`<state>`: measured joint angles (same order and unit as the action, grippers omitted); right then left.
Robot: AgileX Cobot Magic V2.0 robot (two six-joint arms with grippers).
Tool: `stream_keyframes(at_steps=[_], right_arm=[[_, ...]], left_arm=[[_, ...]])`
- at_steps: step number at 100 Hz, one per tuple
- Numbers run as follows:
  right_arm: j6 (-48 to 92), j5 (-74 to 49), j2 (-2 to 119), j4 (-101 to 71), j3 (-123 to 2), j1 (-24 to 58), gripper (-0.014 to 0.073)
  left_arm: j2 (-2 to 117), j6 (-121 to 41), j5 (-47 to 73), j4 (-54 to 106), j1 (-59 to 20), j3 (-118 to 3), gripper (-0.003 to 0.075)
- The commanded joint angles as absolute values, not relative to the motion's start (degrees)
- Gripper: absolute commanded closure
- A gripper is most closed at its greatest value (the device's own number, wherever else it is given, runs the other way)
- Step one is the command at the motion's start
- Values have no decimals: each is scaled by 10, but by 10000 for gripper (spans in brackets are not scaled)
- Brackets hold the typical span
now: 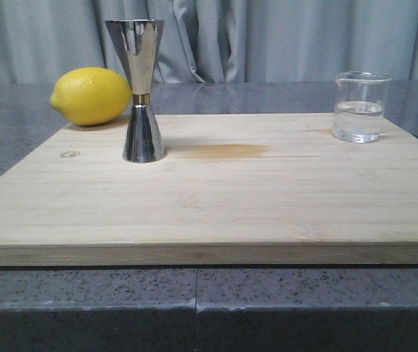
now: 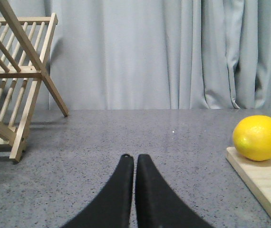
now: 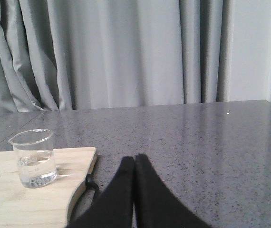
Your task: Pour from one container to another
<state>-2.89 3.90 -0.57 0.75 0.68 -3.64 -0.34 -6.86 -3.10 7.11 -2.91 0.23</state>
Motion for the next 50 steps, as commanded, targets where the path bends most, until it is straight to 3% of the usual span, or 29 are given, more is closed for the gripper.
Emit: stream_keyframes(at_steps=[1, 27, 50], right_arm=[[-24, 64, -17, 11, -12, -36, 659], [-24, -116, 7, 78, -147, -36, 659], [-15, -169, 72, 89, -257, -36, 659]], left_arm=[[-15, -66, -64, 107, -33, -14, 739], [22, -66, 60, 105, -33, -144, 739], [115, -66, 136, 85, -33, -267, 739]])
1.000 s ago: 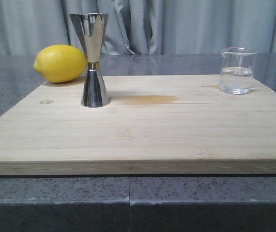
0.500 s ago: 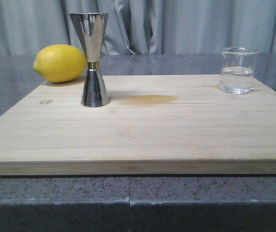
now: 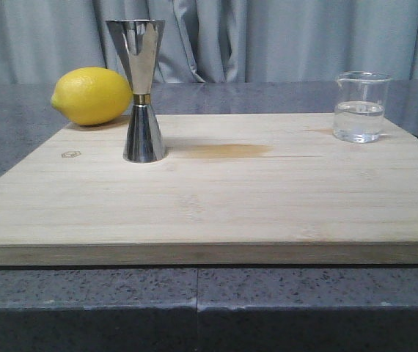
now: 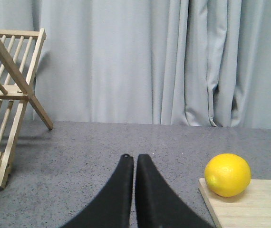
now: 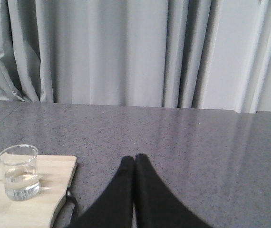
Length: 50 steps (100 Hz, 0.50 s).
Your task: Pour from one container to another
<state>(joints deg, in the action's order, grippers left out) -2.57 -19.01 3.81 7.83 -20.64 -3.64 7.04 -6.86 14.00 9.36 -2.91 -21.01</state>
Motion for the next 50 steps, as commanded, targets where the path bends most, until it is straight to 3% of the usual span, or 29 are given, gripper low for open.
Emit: stream_keyframes(at_steps=[1, 50], right_arm=[[-15, -170, 74, 89, -263, -36, 659], [-15, -151, 117, 87, -315, -36, 659]], left_arm=[[121, -66, 138, 85, -33, -273, 739], [177, -66, 149, 85, -33, -319, 739]])
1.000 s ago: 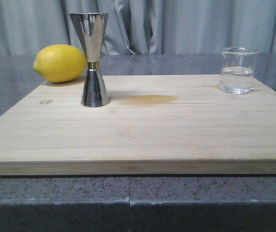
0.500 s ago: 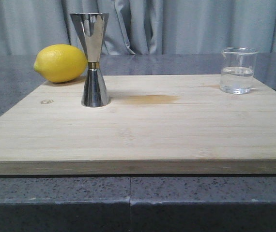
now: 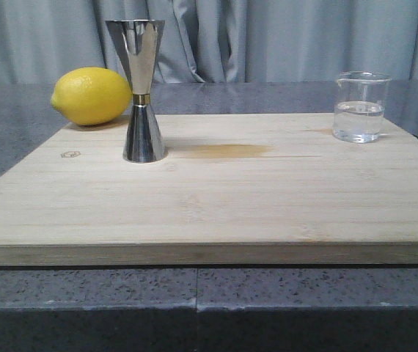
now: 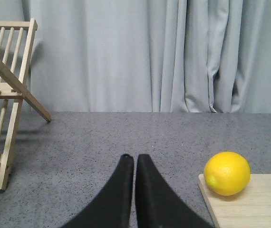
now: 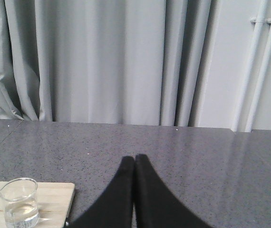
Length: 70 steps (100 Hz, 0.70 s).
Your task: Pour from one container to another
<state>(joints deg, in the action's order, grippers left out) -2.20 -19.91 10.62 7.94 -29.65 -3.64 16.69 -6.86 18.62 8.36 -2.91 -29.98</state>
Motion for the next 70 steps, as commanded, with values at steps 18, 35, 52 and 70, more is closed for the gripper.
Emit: stream_keyframes(at_steps=[18, 35, 52, 70], right_arm=[[-15, -151, 117, 87, -315, -36, 659], [-15, -151, 117, 87, -315, -36, 659], [-15, -157, 117, 87, -315, -36, 526], [-15, -168, 117, 87, -315, -36, 110]], left_arm=[[177, -66, 149, 85, -33, -319, 739], [177, -66, 149, 85, -33, -319, 739], [177, -66, 149, 84, -27, -318, 644], [177, -66, 149, 73, -25, -317, 234]])
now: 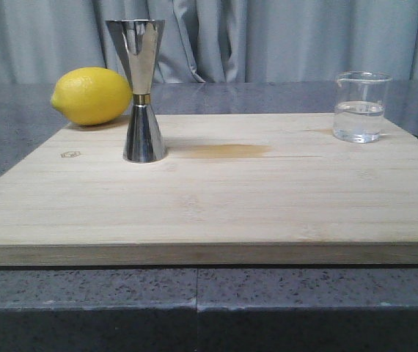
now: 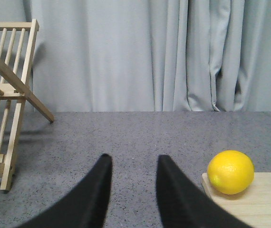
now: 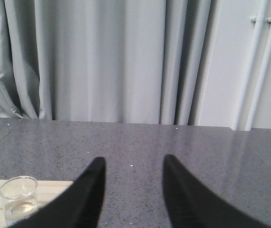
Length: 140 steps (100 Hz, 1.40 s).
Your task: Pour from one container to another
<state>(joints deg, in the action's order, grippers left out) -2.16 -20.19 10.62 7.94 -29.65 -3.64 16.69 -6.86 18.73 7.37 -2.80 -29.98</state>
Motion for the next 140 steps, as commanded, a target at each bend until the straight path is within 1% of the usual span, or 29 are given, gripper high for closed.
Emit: stream_keyframes(at_steps=[1, 2, 6, 11, 63, 77, 87, 97, 112, 130, 140], right_arm=[[-15, -168, 117, 87, -315, -36, 99], [-15, -168, 117, 87, -315, -36, 78], [-15, -168, 117, 87, -315, -36, 39], [-15, -168, 117, 87, -315, -36, 13], [-15, -164, 119, 82, -315, -36, 10], [-15, -207, 127, 79, -329, -36, 10], [-15, -264, 155, 73, -361, -36, 10], [-15, -316, 197, 66, -399, -36, 10], [-15, -360, 254, 53, -442, -36, 10], [-14, -392, 313, 49, -465, -36, 10], [0, -396, 337, 33, -468, -36, 10]], left_arm=[[177, -66, 149, 73, -25, -317, 221], [177, -66, 149, 73, -25, -317, 198], [177, -66, 149, 73, -25, -317, 150], [177, -66, 151, 73, -25, -317, 130], [178, -66, 154, 94, -25, -317, 134], [188, -66, 166, 94, -25, -323, 133], [212, -66, 212, 94, -25, -348, 133], [247, -84, 291, 95, -26, -386, 134], [312, -140, 396, 130, -28, -440, 134], [390, -271, 473, 258, -28, -464, 134], [435, -387, 495, 358, -28, -465, 134]])
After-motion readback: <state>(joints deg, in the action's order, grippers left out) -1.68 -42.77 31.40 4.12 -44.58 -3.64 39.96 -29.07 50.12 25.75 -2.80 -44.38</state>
